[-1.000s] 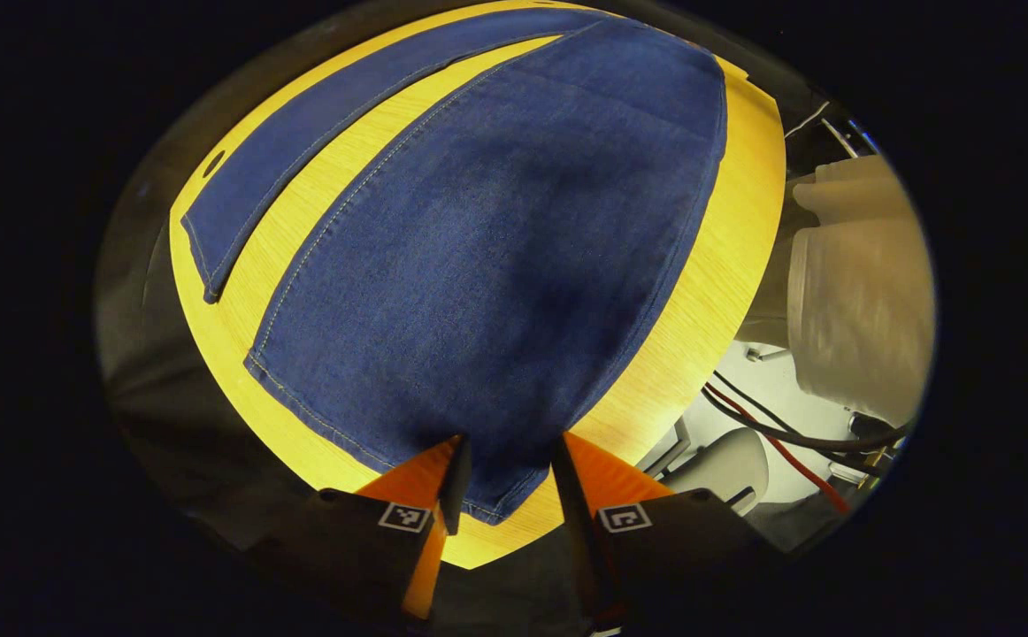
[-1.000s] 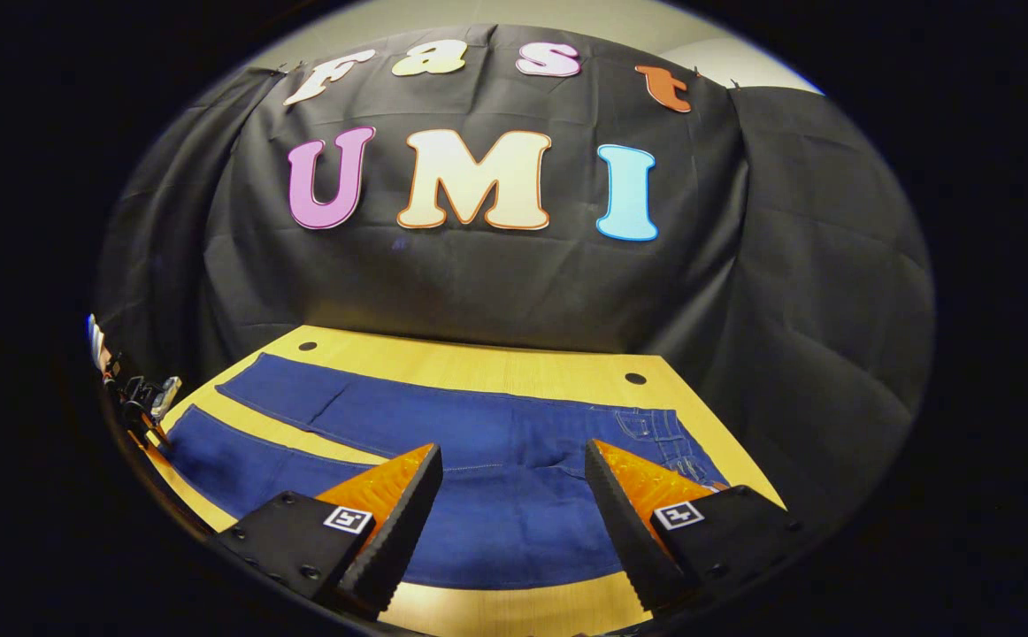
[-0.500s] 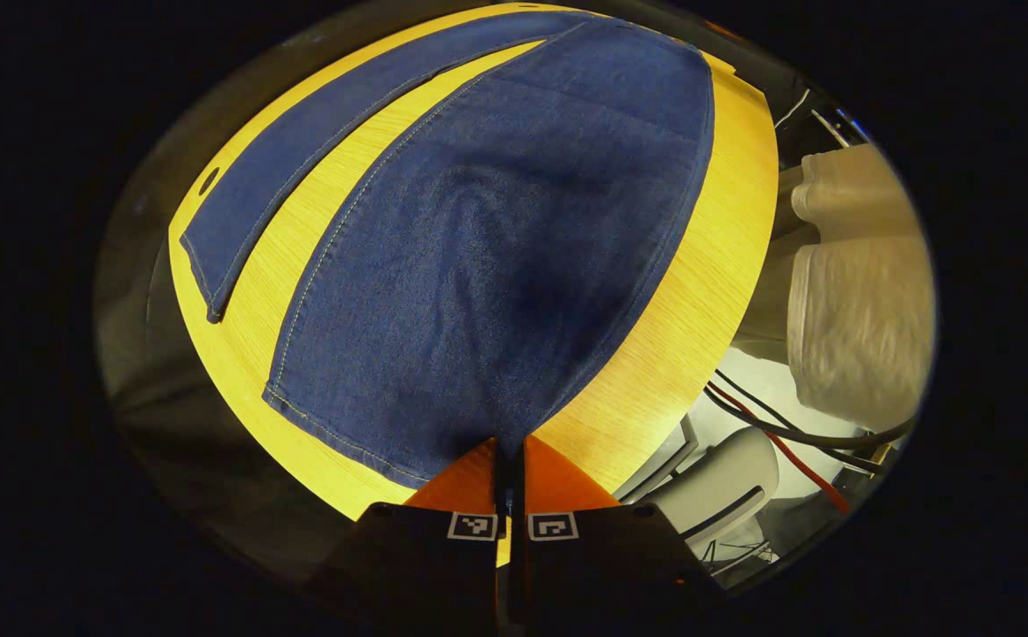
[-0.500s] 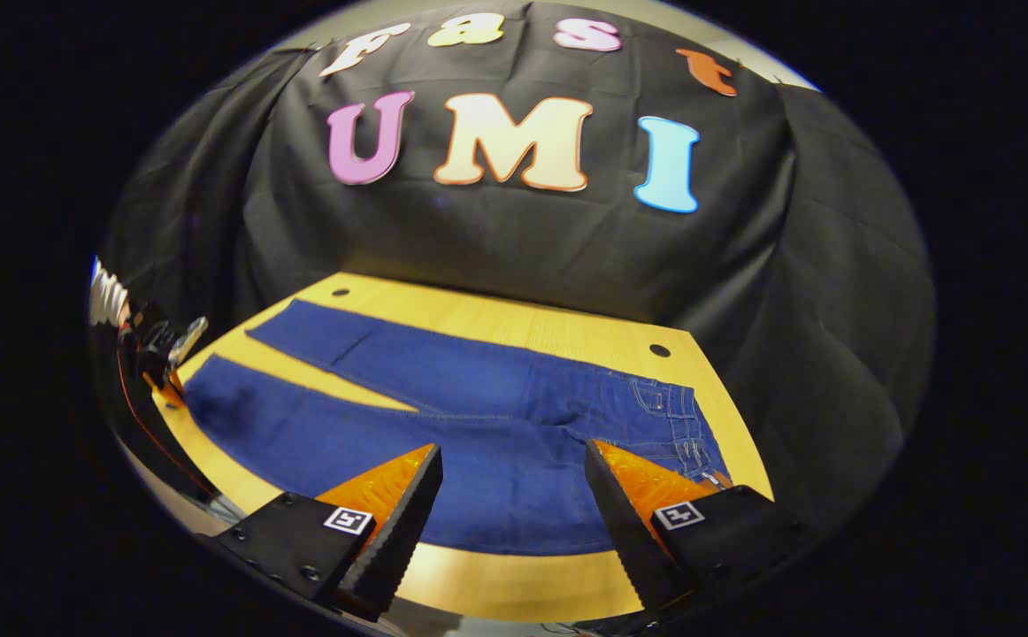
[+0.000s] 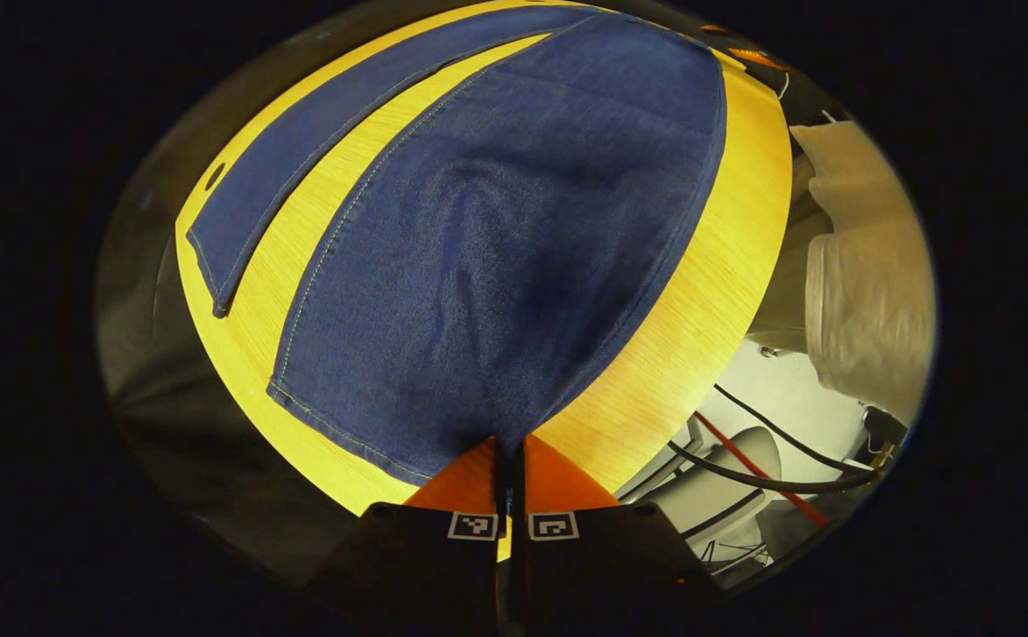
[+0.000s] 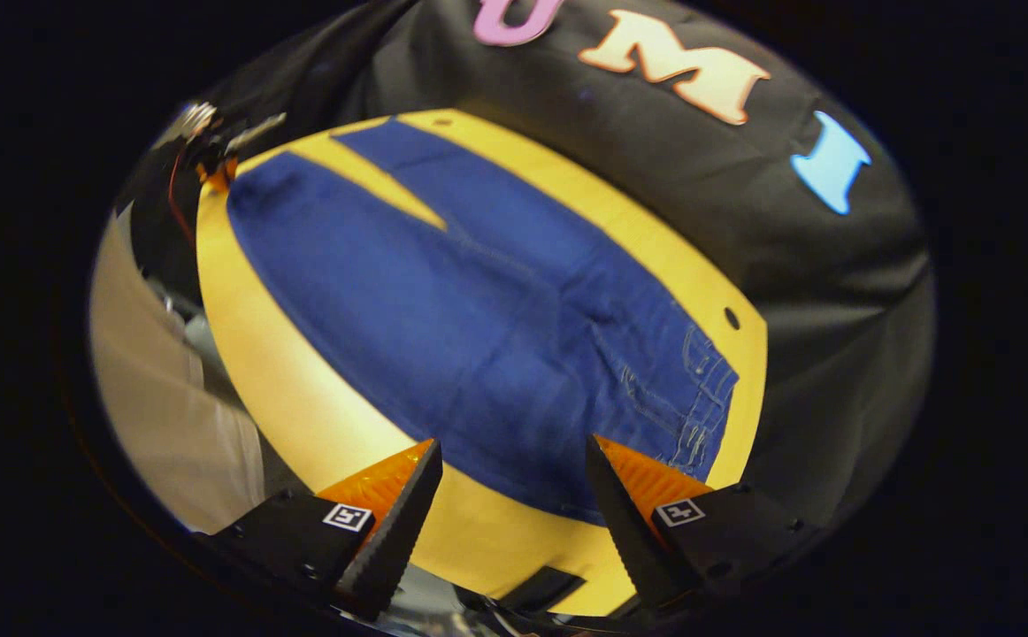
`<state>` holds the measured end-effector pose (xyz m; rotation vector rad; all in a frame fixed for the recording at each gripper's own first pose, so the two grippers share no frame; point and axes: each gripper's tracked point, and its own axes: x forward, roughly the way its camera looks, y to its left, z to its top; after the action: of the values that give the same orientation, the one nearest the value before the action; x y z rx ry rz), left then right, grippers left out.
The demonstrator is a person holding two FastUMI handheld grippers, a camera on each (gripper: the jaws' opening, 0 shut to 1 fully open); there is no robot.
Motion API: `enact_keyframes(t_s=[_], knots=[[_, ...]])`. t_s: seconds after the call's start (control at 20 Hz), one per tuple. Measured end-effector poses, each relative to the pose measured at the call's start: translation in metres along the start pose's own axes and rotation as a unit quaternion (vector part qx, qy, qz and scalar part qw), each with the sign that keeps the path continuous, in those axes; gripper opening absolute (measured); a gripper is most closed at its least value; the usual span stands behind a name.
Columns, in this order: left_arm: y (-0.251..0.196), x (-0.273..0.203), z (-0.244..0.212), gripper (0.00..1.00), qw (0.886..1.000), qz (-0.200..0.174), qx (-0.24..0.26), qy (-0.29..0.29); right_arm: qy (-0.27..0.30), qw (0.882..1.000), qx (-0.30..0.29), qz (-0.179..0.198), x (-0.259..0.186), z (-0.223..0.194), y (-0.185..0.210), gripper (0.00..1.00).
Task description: Grasp the waist and the cuffs of the jeans and fold them to make the two legs overlap; first hold the waist and fold one-third of the jeans toward the cuffs, then hold the cuffs and fold the remaining one-third in the same direction to finish folding.
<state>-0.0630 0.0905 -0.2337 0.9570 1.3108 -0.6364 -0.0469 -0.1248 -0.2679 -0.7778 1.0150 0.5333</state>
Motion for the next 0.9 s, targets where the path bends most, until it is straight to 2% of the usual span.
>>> enact_keyframes(t_s=[0.15, 0.4, 0.7, 0.75, 0.8, 0.85, 0.9], knots=[[0.001, 0.001, 0.0, 0.0, 1.0, 0.001, -0.006, 0.01, 0.055, 0.997, -0.039, 0.028, 0.023, -0.033, -0.012, 1.0], [0.0, 0.0, 0.0, 0.0, 0.999, -0.007, -0.021, 0.029, 0.121, 0.987, -0.082, 0.062, 0.047, -0.064, -0.02, 1.0], [0.001, 0.0, 0.0, 0.0, 0.999, -0.016, -0.012, 0.051, 0.156, 0.98, -0.057, 0.114, 0.058, -0.072, -0.017, 0.97], [0.001, 0.0, 0.001, 0.0, 0.998, -0.018, -0.014, 0.053, 0.167, 0.976, -0.055, 0.128, 0.058, -0.072, -0.012, 0.94], [0.001, 0.0, 0.0, 0.0, 0.998, -0.021, -0.018, 0.055, 0.175, 0.974, -0.056, 0.132, 0.059, -0.072, -0.013, 0.97], [0.0, 0.0, 0.0, 0.0, 0.998, -0.022, -0.022, 0.057, 0.187, 0.972, -0.06, 0.132, 0.062, -0.073, -0.013, 0.95], [0.001, 0.0, 0.001, 0.0, 0.998, -0.024, -0.024, 0.059, 0.194, 0.97, -0.062, 0.129, 0.059, -0.072, -0.013, 0.86]])
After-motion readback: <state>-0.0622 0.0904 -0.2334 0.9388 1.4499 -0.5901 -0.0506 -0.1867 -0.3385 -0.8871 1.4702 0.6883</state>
